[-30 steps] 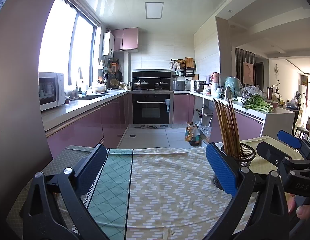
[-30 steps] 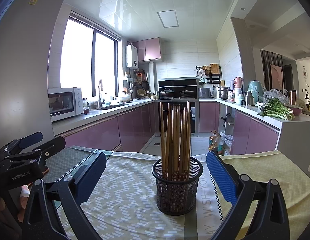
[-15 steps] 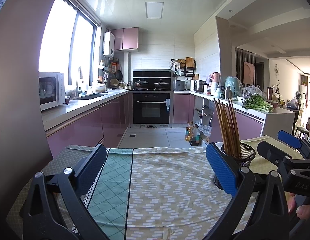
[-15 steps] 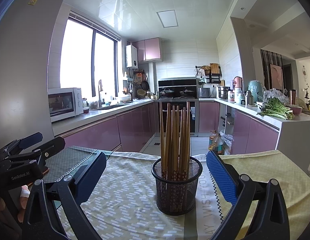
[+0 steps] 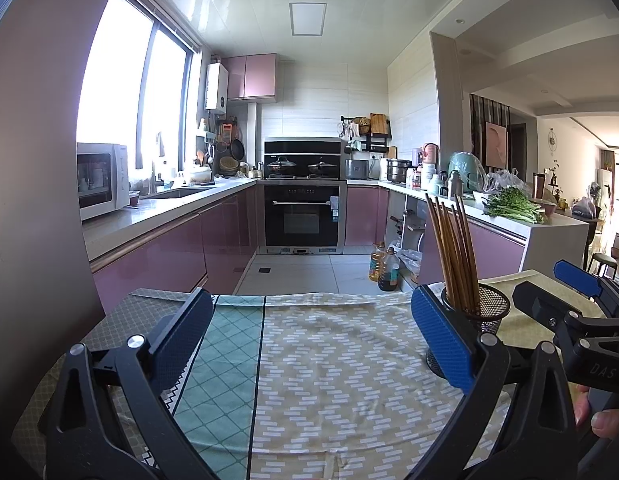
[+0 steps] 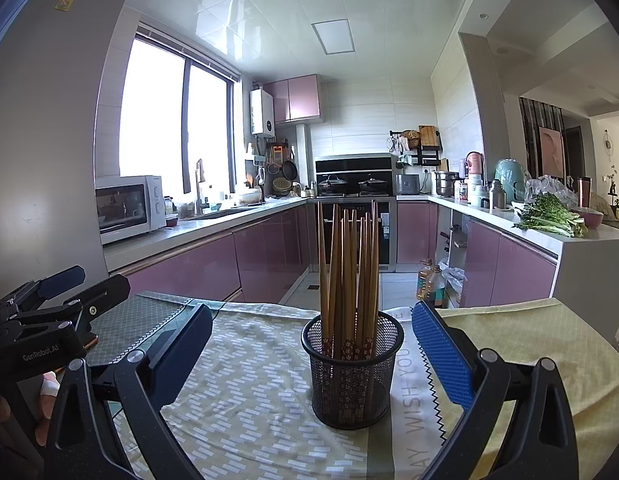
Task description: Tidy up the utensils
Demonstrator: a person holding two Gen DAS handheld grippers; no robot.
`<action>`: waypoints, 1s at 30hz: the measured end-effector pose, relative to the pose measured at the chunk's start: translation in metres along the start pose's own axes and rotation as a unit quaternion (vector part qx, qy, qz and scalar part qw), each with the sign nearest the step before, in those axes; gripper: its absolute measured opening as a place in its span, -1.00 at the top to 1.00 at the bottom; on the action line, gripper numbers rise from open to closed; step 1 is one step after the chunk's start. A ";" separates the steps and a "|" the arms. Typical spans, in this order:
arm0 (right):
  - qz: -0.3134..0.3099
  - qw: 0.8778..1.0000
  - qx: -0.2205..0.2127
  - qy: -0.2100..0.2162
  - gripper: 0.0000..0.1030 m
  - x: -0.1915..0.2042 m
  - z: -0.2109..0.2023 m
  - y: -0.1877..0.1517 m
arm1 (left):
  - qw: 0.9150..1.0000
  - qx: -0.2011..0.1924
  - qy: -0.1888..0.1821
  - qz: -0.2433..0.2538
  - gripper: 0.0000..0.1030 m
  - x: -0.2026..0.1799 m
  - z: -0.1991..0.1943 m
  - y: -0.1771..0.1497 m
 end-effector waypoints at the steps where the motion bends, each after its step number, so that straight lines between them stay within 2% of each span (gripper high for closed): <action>1: 0.000 1.000 0.000 0.000 -0.88 0.000 0.000 0.000 | 1.000 0.000 0.000 -0.001 -0.90 0.001 0.000 -0.001; 30: 0.003 1.000 0.002 0.000 -0.88 0.001 0.001 -0.002 | 1.000 0.003 0.000 -0.001 -0.90 -0.001 0.000 -0.002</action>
Point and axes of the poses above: each gripper's, at about its wrist camera, not at the fingertips, and z roughly the way its jaws point, x to its left, y to its top, the point moved 3 cm from there along z, roughly the way its jaws point, and after that the axes turned 1 degree about -x, right-handed, at the moved point
